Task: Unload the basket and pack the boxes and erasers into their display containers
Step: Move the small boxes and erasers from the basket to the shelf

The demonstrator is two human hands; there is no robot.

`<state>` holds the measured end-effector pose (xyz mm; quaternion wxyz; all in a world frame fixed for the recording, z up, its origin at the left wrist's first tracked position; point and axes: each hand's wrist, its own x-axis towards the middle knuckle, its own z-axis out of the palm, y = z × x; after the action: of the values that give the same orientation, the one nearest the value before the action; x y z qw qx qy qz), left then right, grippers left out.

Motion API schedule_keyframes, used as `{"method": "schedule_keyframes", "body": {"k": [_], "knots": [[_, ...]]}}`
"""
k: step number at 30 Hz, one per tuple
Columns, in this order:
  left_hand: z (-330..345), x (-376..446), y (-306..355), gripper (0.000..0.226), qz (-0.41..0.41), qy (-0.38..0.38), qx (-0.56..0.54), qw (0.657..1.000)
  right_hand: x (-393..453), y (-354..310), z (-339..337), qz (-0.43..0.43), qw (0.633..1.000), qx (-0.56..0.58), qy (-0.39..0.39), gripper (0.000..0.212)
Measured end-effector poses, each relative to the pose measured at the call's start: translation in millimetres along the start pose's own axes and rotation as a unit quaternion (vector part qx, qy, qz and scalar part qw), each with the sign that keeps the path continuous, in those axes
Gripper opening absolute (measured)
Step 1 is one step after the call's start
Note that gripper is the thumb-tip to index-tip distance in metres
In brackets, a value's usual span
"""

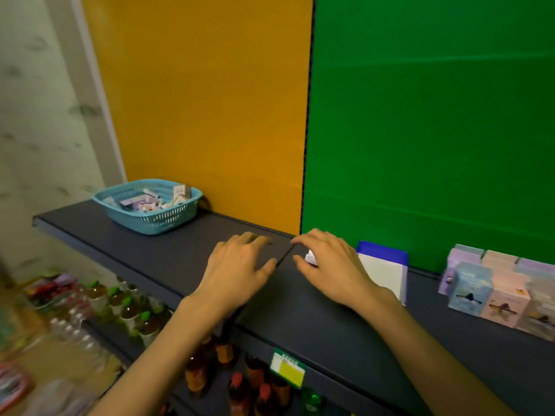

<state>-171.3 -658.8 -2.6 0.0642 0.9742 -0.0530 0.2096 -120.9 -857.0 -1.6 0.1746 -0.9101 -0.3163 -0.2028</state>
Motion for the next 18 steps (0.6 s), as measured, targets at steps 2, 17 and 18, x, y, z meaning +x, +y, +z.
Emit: {"method": "schedule_keyframes", "body": {"k": [2, 17, 18], "knots": [[-8.9, -5.8, -34.2, 0.048, -0.002, 0.001, 0.006, 1.000, 19.3, -28.2, 16.0, -0.012, 1.000, -0.005, 0.002, 0.034], [-57.0, -26.3, -281.9, 0.055, -0.067, 0.009, 0.007, 0.998, 150.9, -188.8, 121.8, -0.013, 1.000, -0.013, -0.001, 0.030], [-56.6, -24.3, -295.6, 0.055, -0.074, 0.011, 0.003, 0.997, 160.7, -195.1, 128.4, -0.014, 1.000, -0.012, -0.002, 0.030]]}}
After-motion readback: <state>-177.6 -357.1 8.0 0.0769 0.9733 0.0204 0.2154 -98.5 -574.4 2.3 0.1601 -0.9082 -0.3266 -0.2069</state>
